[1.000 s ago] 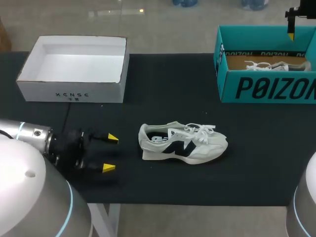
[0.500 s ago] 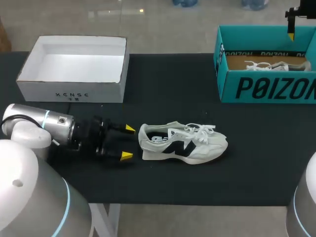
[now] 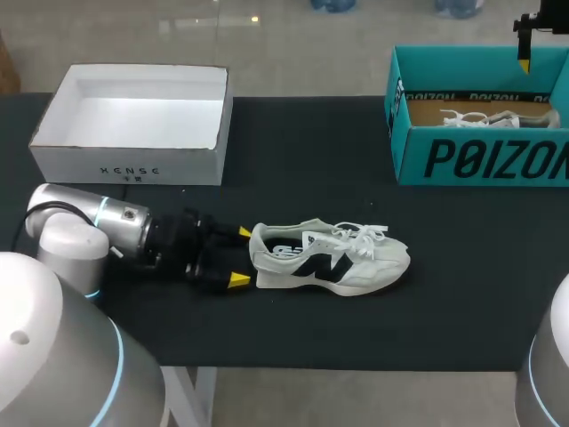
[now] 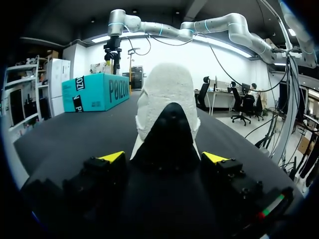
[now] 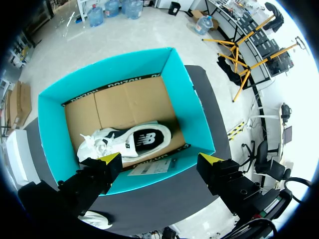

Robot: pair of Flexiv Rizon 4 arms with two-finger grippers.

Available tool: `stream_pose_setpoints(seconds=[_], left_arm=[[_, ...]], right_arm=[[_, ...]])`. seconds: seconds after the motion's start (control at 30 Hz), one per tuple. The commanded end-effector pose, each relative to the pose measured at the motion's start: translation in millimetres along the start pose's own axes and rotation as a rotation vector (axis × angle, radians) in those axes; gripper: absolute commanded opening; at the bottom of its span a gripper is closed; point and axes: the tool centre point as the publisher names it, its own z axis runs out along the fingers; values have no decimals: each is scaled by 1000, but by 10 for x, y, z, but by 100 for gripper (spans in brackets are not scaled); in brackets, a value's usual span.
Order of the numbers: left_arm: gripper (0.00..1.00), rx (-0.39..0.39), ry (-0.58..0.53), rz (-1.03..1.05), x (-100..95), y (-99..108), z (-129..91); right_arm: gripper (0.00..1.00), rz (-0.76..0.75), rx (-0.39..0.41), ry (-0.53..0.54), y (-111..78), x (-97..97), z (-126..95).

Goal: Take the shoe out of the shoebox, open the shoe tongue, remove and reinsert the insole, then place the shoe into the shoebox

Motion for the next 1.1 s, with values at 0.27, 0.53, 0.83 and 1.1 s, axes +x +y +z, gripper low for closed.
stream_pose_setpoints(seconds=[0.27,0.53,0.83,1.1], left_arm=[[100,14,15,16,104,-133,127],[100,26,39,17,185,-167,271],[100,18,14,14,229,-95,311],[100,28,-22,16,197,-87,291]], right_arm=[[100,0,-1,0,-4,-5,-1],[100,0,-1,0,-4,-5,-1],[100,0,-1,0,-4,-5,-1],[100,0,-1,0,-4,-5,-1]])
